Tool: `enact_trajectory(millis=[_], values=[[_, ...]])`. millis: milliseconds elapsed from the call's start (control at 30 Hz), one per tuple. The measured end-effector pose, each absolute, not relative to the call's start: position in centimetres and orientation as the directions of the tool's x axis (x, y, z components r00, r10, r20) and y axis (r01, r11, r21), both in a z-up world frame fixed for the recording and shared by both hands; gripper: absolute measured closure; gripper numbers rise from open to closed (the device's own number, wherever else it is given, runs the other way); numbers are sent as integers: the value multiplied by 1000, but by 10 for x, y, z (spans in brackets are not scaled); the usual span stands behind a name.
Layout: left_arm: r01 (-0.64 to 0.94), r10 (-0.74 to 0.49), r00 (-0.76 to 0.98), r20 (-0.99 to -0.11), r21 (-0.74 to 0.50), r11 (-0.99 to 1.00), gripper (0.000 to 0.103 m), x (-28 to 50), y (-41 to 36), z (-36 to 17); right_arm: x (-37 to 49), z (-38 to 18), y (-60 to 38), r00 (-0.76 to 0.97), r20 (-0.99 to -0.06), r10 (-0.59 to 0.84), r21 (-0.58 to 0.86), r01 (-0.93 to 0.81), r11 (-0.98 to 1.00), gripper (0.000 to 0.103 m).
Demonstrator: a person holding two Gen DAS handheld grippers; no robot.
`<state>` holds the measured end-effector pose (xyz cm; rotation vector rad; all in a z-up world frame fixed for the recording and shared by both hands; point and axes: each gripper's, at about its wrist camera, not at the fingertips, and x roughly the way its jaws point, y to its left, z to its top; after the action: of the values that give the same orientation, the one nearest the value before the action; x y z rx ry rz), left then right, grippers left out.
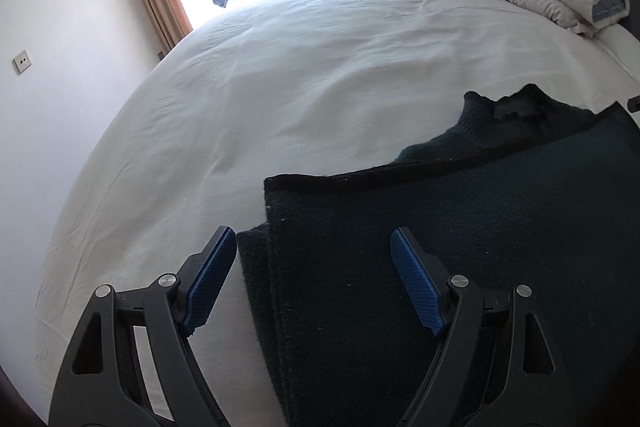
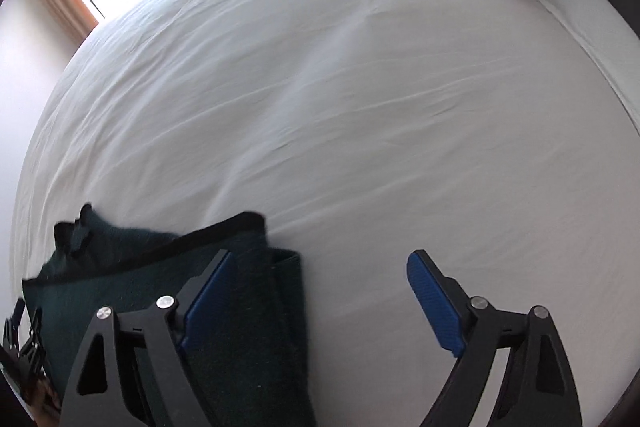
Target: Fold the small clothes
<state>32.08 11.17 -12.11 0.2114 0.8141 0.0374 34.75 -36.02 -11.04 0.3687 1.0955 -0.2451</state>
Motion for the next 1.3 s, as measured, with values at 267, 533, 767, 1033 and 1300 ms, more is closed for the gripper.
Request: enact_trajectory(millis=[267, 533, 767, 1033, 1300], values=[[-76, 51, 747, -663, -10, 997, 24, 285, 163, -91, 288, -101, -273, 563, -708, 428, 513, -7, 858, 25], [19, -59, 727, -684, -66, 998, 24, 278, 163, -88, 267, -139, -310, 578, -728, 367, 544, 162, 824, 53], [124, -44, 690, -723, 58, 991, 24, 295, 115, -99, 252, -115, -280, 654, -621, 433, 585, 18, 811, 41], [-48, 92, 640, -763, 79, 996, 22, 300, 159, -126, 238, -150, -321, 694, -653, 304, 603, 233, 762, 70], [-39, 47, 713, -700, 28, 999, 24, 232, 140, -51, 212, -64, -246, 518, -808, 282, 527, 418, 741, 30]])
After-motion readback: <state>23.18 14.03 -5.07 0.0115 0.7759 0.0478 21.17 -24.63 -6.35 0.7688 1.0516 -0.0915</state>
